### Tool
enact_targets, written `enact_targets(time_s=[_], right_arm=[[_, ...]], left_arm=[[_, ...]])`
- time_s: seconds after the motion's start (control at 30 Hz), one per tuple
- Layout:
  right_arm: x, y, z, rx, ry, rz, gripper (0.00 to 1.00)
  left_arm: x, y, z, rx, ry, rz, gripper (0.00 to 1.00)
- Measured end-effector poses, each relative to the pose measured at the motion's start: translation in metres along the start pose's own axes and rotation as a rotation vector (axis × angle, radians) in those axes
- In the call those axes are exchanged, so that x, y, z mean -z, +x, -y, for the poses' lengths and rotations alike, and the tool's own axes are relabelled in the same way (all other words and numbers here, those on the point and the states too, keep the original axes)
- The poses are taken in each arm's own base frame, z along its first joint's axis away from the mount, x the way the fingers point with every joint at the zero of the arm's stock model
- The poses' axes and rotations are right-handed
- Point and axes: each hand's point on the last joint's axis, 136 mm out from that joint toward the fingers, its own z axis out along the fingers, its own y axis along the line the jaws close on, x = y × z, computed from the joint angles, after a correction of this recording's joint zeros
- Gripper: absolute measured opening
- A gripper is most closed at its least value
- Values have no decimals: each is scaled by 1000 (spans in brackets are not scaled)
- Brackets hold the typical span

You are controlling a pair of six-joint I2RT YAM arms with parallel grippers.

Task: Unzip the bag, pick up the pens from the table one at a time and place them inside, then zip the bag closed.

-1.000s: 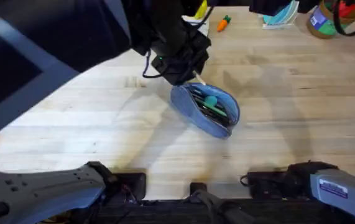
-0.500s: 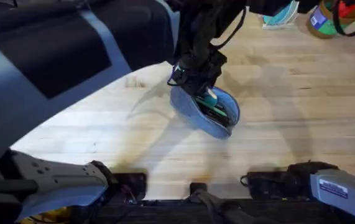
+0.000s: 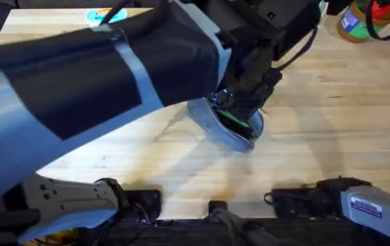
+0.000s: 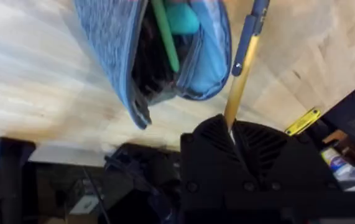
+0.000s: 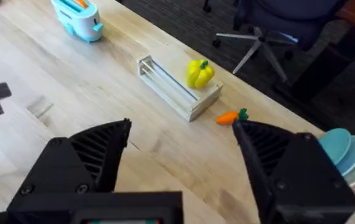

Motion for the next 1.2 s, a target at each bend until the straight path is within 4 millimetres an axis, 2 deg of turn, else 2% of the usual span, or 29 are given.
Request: enact_targets(time_s=[0.2,0.4,0.6,0.8,0.93,1.0,1.2], right_arm=[[0,9,-3,-18,-11,-34,997],[0,14,-5,-30,-18,-54,997],[0,14,-5,-30,-18,-55,997],[0,14,-5,-30,-18,-55,997],[0,14,-5,-30,-18,-55,997],[0,14,-5,-30,-18,-55,997],[0,14,-5,-30,-18,-55,997]], left_arm=[[0,14,-3,15,-15,-76,43],[1,20,-4,19,-23,-110,44],[0,9,-8,27,-37,-48,43],[0,-6,-12,121,-44,39,44],[2,-12,-33,222,-121,83,44],[3,-12,-40,263,-148,93,44],[1,5,-31,291,-113,43,44]])
